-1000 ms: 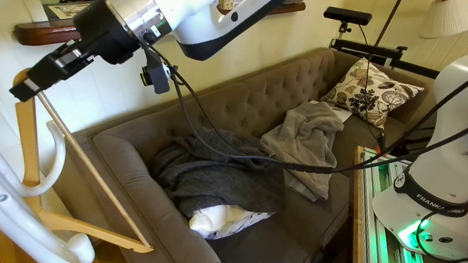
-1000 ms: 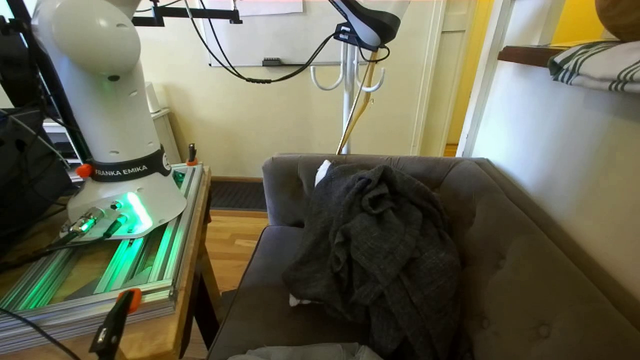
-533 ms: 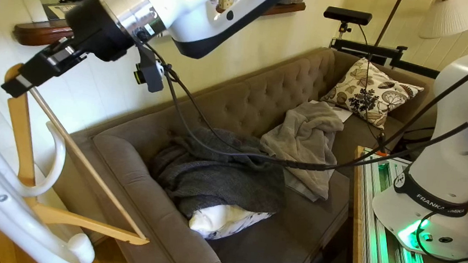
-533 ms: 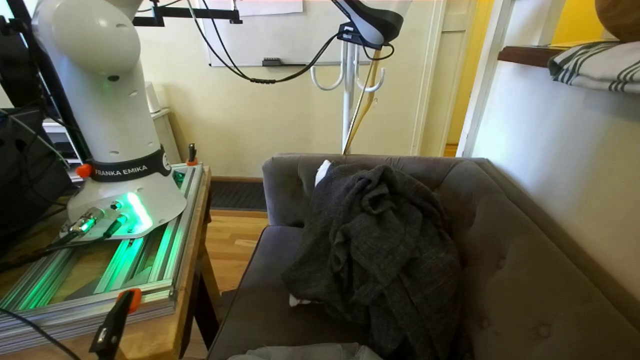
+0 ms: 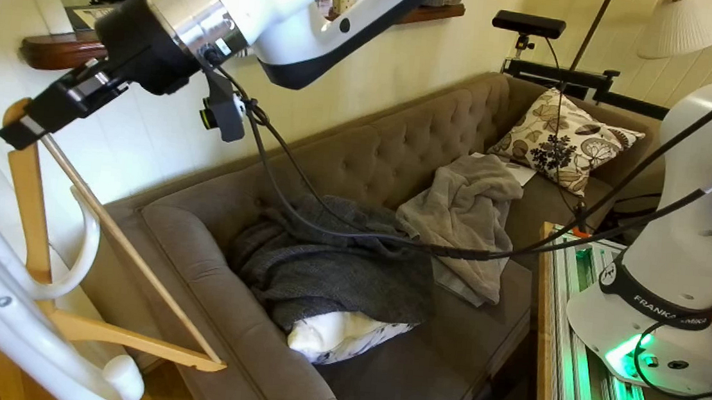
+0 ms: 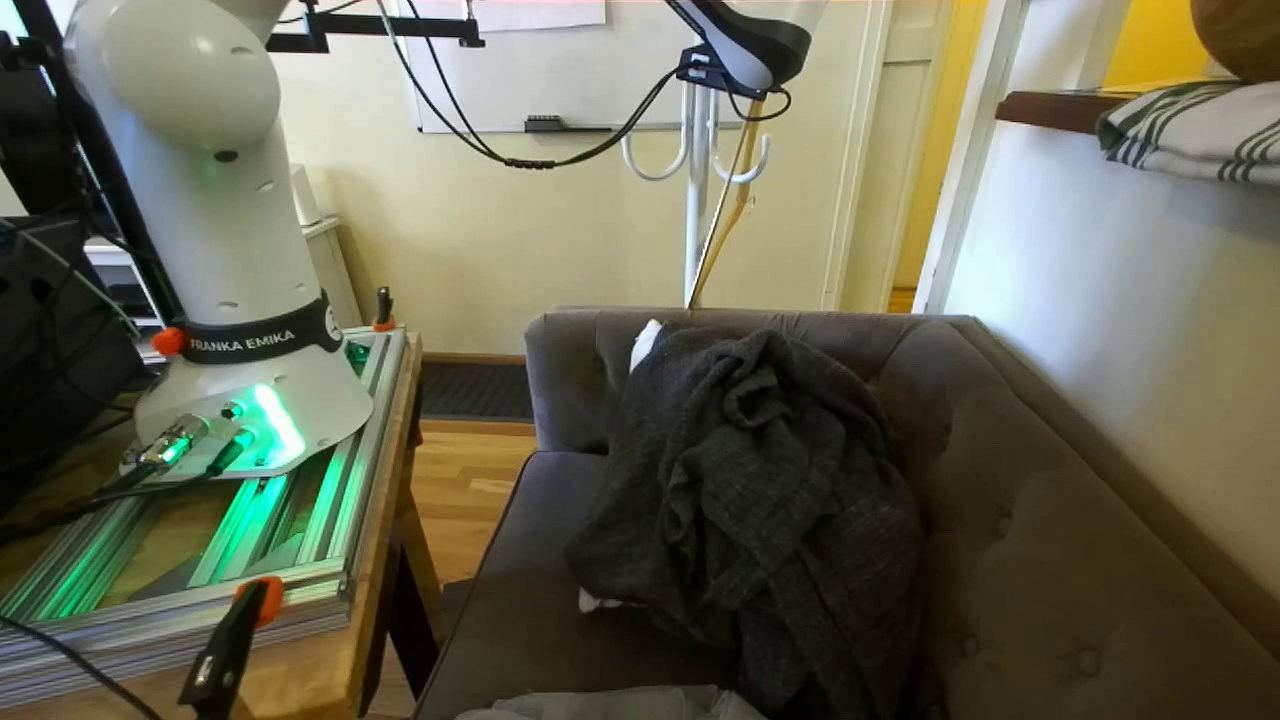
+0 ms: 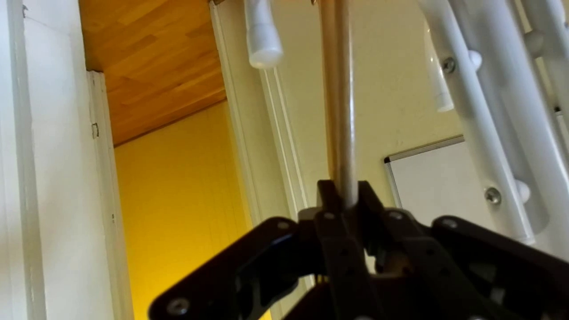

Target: Pick up the hang wire from the sofa and put it on the stand

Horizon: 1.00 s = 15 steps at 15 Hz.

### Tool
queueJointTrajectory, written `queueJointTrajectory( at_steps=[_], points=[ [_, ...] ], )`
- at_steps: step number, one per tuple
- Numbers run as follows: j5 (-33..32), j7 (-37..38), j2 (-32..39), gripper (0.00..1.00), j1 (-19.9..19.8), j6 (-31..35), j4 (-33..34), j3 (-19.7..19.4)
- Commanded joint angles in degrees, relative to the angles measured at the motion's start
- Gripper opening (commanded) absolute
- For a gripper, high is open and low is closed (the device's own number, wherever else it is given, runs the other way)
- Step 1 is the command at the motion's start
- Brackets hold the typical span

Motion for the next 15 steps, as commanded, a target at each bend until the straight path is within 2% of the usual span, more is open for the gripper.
queueJointTrajectory(
  at_steps=[1, 8, 15],
  points=[
    [-4.7, 4.7, 2.5, 0.04, -0.6, 2.8, 4.5, -0.6],
    [-19.5, 24.3, 4.2, 0.04, 0.6, 9.6, 15.2, -5.1],
    [-23.9, 36.7, 9.9, 0.04, 0.2, 17.2, 27.5, -7.0]
  ],
)
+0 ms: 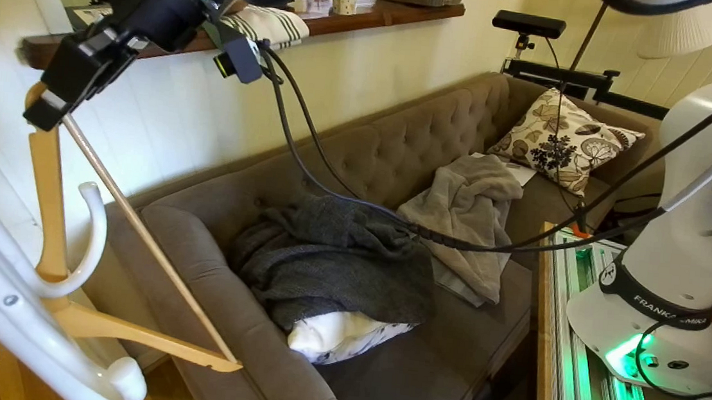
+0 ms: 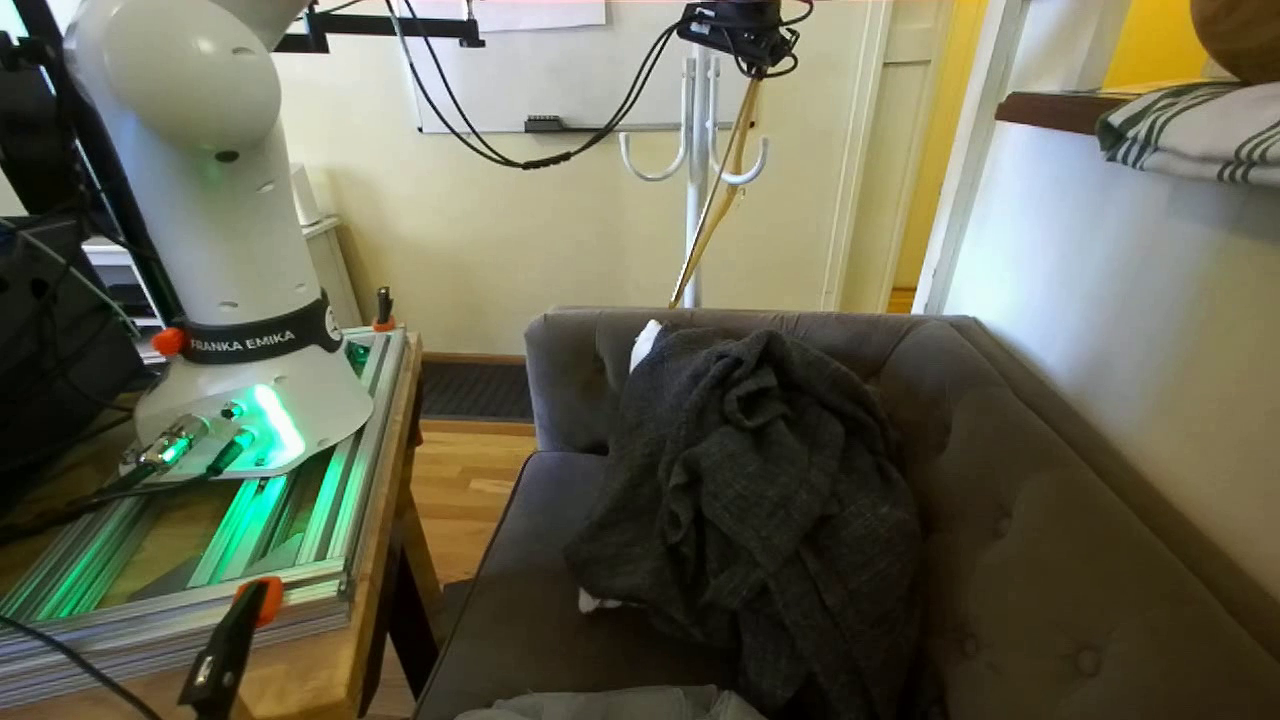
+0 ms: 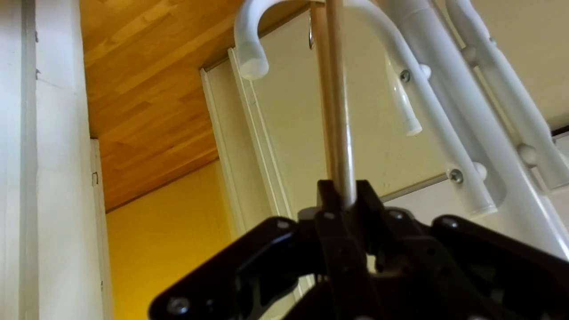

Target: Pick up the hang wire from the sofa and put it on the stand

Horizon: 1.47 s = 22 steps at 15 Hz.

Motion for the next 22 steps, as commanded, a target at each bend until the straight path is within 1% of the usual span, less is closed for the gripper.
queueJointTrajectory(
  at_steps=[1, 6, 7, 9, 10, 11, 12, 13, 14, 15, 16, 17, 18, 19, 21, 22],
  points=[
    [-3.6, 8.7, 5.5, 0.04, 0.0, 5.8, 9.9, -1.7],
    [-6.3, 14.9, 10.7, 0.04, 0.0, 10.1, 17.5, -3.4],
    [-11.4, 14.8, 8.4, 0.04, -1.3, 6.6, 14.2, 2.7],
    [-9.0, 17.9, 12.3, 0.04, -0.7, 11.0, 20.1, -1.6],
    [-16.3, 16.7, 7.6, 0.04, -2.4, 4.9, 13.2, 7.9],
    [-10.8, 19.4, 12.9, 0.04, -1.4, 11.0, 21.5, -0.1],
    [-11.7, 20.3, 12.9, 0.04, -1.7, 11.3, 22.1, 0.7],
    [-18.3, 18.4, 8.1, 0.04, -3.2, 5.1, 14.2, 9.7],
    [-12.7, 21.3, 13.4, 0.04, -2.4, 11.2, 23.4, 1.8],
    [-14.4, 21.4, 12.5, 0.16, -3.1, 10.3, 22.3, 4.2],
    [-19.9, 19.8, 8.5, 0.22, -4.0, 5.1, 15.3, 11.4],
    [-16.9, 21.8, 11.9, 0.41, -3.8, 9.0, 21.4, 7.0],
    [-22.3, 20.6, 8.5, 0.44, -4.9, 5.3, 15.1, 13.9],
    [-23.8, 20.9, 8.7, 0.51, -5.4, 5.3, 15.2, 15.1],
    [-27.2, 21.6, 8.7, 0.64, -6.7, 5.2, 14.7, 19.0],
    [-27.9, 22.0, 9.2, 0.72, -7.1, 6.0, 15.9, 19.8]
  ],
)
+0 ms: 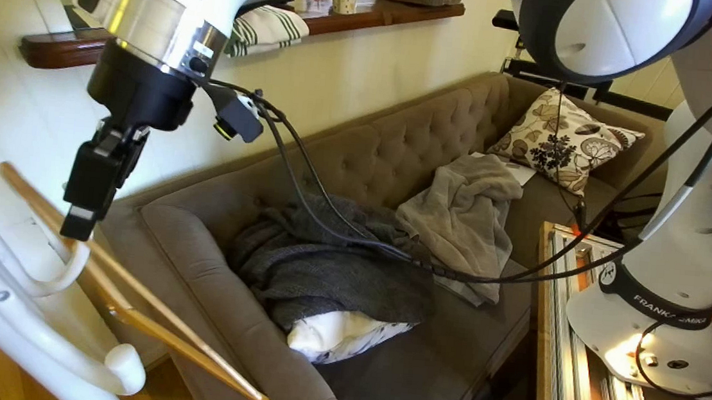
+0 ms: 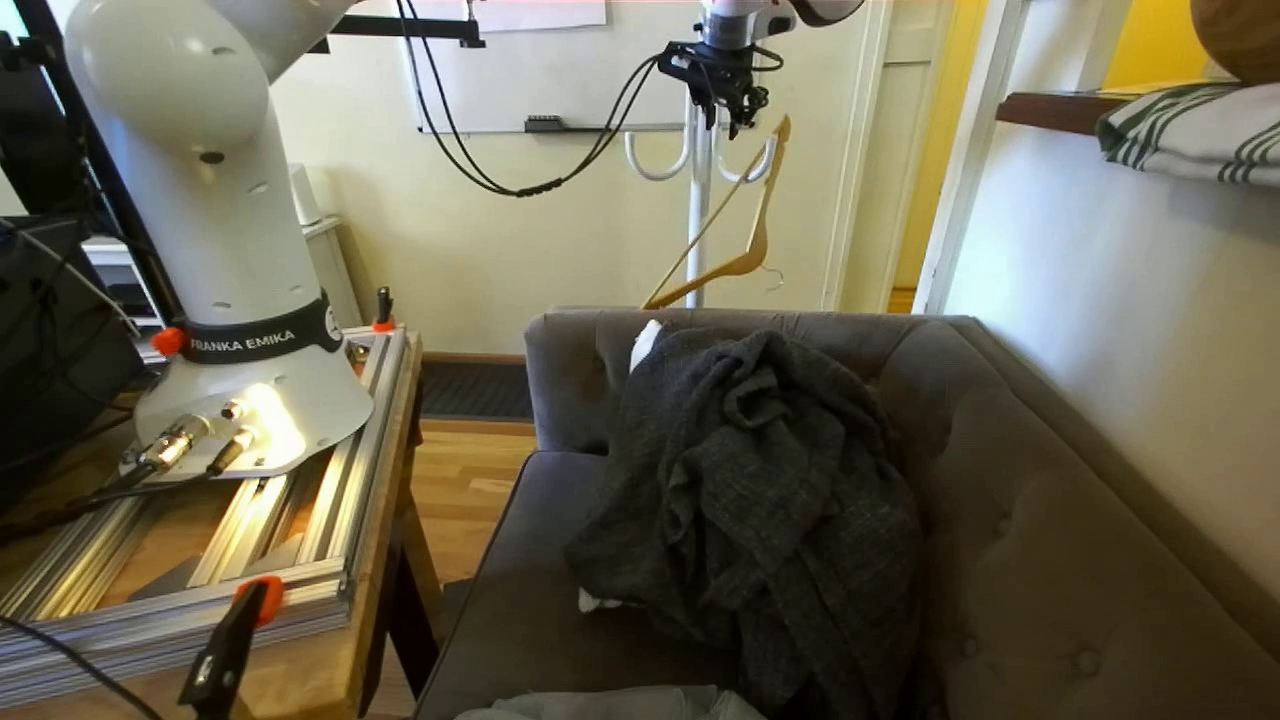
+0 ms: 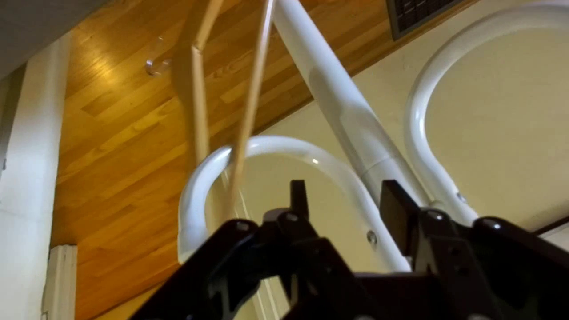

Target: Pick up the hang wire from the sofa and put it on the stand

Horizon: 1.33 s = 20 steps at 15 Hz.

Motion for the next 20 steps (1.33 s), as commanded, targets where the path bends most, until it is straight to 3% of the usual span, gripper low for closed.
queueJointTrajectory(
  at_steps=[1, 4, 6, 9, 14, 16, 20],
  points=[
    [-5.5, 2.5, -0.8, 0.78, -2.2, 1.2, 0.1, 5.5],
    [-7.2, 3.1, -1.9, 1.0, -3.3, 1.2, 1.1, 7.5],
    [-7.0, 3.3, -3.0, 1.0, -3.8, 1.2, 2.3, 7.8],
    [-4.3, 3.2, -4.8, 1.0, -4.4, 1.2, 7.3, 5.1],
    [-4.4, 4.4, -11.6, 1.0, -6.4, 1.6, 7.2, 3.8],
    [-5.2, 3.3, -18.3, 1.0, -6.8, 0.1, -3.0, 6.1],
    [-17.3, 10.6, -24.7, 1.0, -13.2, 0.2, -13.5, 21.3]
  ],
)
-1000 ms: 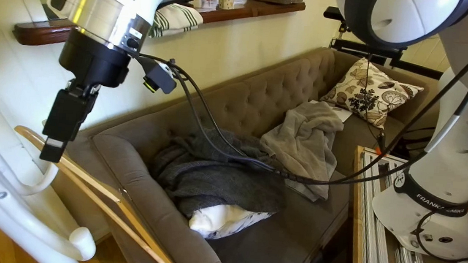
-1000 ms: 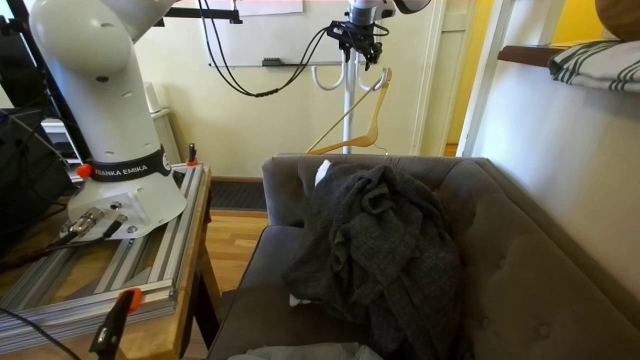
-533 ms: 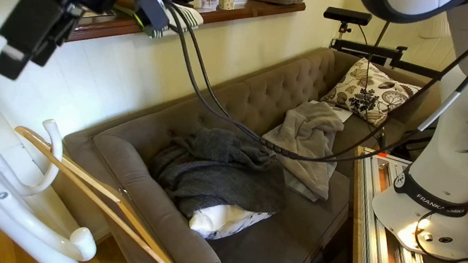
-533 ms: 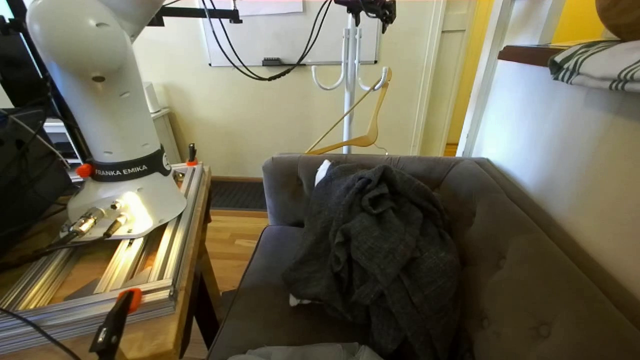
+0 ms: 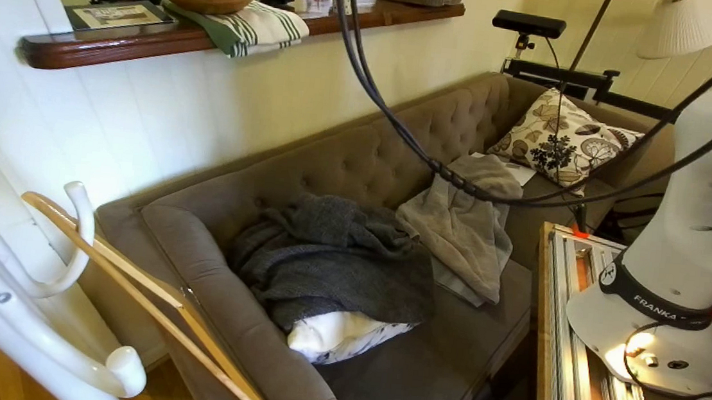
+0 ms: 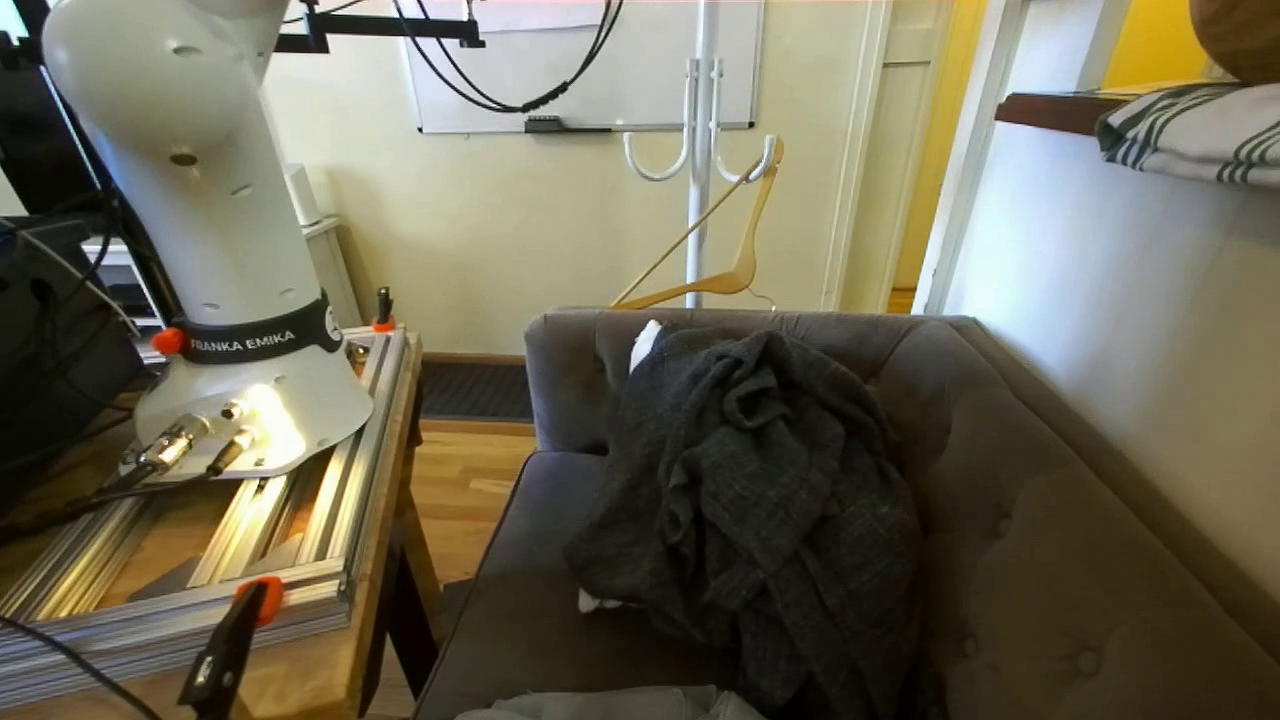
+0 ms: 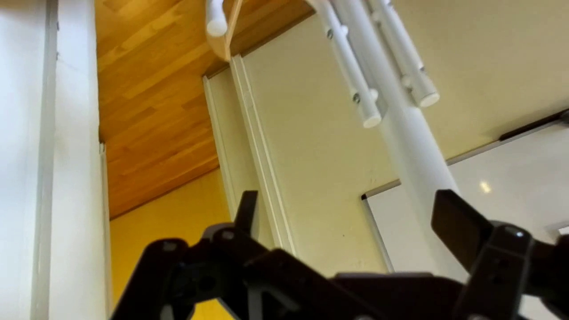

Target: Pick up the hang wire from the sofa and put it on the stand

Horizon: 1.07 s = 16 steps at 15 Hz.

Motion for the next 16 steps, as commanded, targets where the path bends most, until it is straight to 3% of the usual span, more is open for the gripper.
queueJointTrajectory(
  at_steps=[1, 4, 9, 12, 14, 16],
  points=[
    [-4.3, 3.9, -6.6, 1.0, -0.7, 0.0, -14.0, 3.8],
    [-3.5, 4.3, -10.4, 1.0, 5.0, 0.0, -22.5, -7.2],
    [-3.4, 1.1, -13.0, 1.0, 14.3, 0.0, -35.1, -30.4],
    [-3.4, 0.5, -12.8, 1.0, 24.1, 0.0, -44.7, -44.4],
    [-3.3, 0.4, -13.9, 1.0, 27.0, 0.0, -51.4, -45.7],
    [-3.3, 1.6, -17.2, 1.0, 26.1, 0.0, -55.5, -39.9]
  ],
)
